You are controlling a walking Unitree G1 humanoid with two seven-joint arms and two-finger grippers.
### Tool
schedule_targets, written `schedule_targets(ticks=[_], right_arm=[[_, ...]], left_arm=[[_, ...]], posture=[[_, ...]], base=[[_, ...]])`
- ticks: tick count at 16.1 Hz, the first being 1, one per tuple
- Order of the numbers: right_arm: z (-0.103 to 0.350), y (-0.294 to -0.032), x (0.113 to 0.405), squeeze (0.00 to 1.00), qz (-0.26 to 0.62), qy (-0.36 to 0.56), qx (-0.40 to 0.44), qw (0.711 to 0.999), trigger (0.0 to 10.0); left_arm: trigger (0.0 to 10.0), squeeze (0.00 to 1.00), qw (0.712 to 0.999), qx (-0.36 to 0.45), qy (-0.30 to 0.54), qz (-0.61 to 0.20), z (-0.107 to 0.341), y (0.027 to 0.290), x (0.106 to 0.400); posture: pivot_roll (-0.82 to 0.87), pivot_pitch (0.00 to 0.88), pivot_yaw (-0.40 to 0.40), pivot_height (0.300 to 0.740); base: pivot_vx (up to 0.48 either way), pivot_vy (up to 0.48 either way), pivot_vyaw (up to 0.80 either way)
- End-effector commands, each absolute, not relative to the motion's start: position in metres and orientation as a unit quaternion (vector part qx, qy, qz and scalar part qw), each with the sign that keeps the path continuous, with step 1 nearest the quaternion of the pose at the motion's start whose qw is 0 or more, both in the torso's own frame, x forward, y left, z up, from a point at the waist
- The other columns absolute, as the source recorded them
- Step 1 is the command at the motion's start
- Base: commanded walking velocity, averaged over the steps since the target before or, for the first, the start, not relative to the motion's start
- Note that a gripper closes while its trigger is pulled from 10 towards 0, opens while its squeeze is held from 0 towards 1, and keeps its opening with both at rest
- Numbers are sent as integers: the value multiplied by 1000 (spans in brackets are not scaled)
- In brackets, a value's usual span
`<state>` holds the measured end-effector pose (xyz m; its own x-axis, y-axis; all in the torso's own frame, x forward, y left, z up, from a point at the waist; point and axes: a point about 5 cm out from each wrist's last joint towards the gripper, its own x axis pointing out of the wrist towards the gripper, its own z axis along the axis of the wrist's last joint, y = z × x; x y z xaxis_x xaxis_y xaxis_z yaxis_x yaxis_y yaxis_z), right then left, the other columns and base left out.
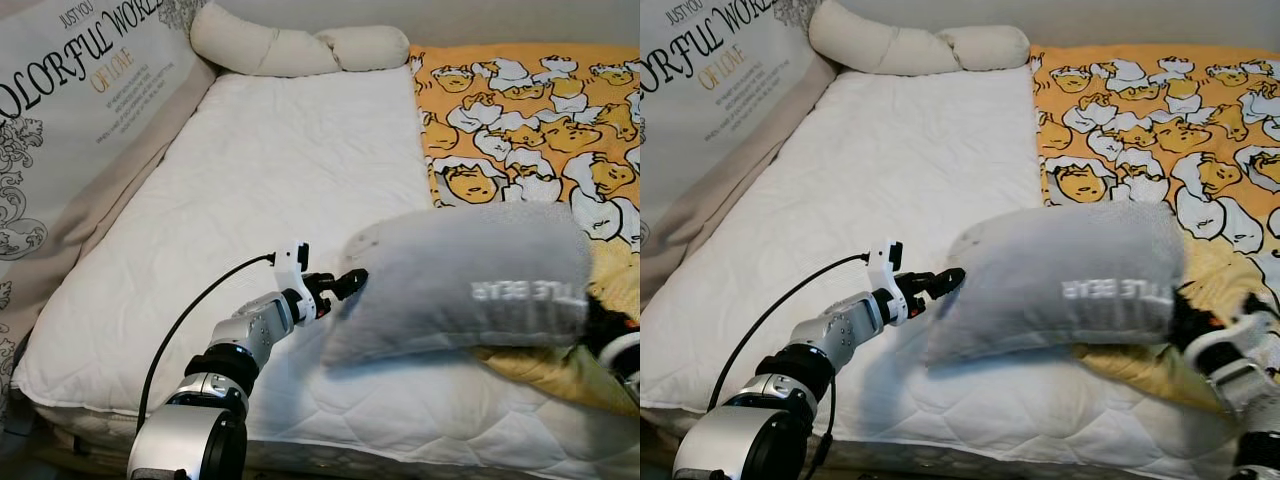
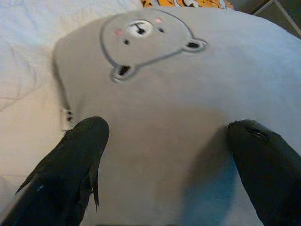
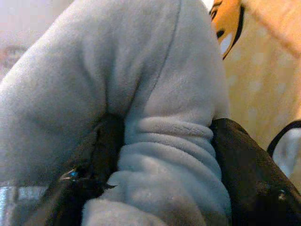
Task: Clean up the room
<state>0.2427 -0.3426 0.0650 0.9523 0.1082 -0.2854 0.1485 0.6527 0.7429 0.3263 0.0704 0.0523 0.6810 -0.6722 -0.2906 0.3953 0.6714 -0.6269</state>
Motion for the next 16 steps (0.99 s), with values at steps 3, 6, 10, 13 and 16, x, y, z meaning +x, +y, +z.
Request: schedule_targets(ticks=[3, 6, 10, 13, 16], right_arm=[[73, -319, 258, 0, 55, 167, 398, 900, 0], [105, -308, 277, 0, 121, 117, 379, 910, 0], [144, -277, 303, 0, 231, 92, 323, 913, 0], [164, -259, 316, 0, 299, 81, 283, 908, 0], [194, -246, 325, 0, 386, 46, 239, 890, 0]], left_arm=[[10000, 0, 893, -233, 235, -305, 59, 79, 333], [10000, 0, 915, -217, 193, -282, 71, 100, 343], [10000, 1000, 940, -183, 115, -264, 100, 140, 357], [10000, 1000, 949, -171, 68, -257, 124, 163, 365], [10000, 1000, 940, -162, 21, -298, 156, 175, 371]], posture=[[-66, 0, 57, 740], [-67, 0, 61, 740], [-47, 0, 45, 740], [-26, 0, 33, 740], [-6, 0, 24, 740]], base=[[0, 0, 0], [0, 0, 0], [0, 0, 0], [0, 0, 0], [0, 0, 0]])
